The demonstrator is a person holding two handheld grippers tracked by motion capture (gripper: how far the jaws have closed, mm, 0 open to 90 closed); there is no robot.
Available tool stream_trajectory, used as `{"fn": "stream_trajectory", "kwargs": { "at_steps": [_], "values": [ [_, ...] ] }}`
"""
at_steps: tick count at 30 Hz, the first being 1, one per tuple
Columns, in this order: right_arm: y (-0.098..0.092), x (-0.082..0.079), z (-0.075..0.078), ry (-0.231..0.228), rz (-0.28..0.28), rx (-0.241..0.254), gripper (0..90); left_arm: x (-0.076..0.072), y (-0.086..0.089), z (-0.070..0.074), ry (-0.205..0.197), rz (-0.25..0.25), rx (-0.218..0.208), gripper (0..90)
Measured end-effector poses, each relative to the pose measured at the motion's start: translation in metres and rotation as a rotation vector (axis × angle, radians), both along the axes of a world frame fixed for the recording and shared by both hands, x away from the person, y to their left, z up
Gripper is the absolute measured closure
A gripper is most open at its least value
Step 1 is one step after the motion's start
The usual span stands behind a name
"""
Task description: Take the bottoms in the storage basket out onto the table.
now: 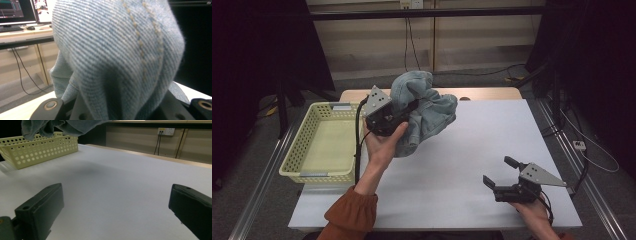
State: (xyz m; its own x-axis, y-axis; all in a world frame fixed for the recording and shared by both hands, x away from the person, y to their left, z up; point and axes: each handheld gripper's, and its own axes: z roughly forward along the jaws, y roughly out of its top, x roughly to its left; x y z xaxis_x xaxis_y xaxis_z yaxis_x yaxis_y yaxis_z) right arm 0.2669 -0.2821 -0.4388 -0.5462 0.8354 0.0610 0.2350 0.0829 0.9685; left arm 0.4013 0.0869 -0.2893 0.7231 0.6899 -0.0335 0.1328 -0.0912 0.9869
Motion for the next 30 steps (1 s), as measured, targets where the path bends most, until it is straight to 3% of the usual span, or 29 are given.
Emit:
{"fn": "stream_trajectory", "kwargs": {
  "at_steps": [30],
  "values": [
    [0.0, 0.0, 0.0, 0.0, 0.001, 0.003, 0.0, 0.04, -0.026, -0.027, 0.145, 0.027, 0.072, 74.3]
  ]
}}
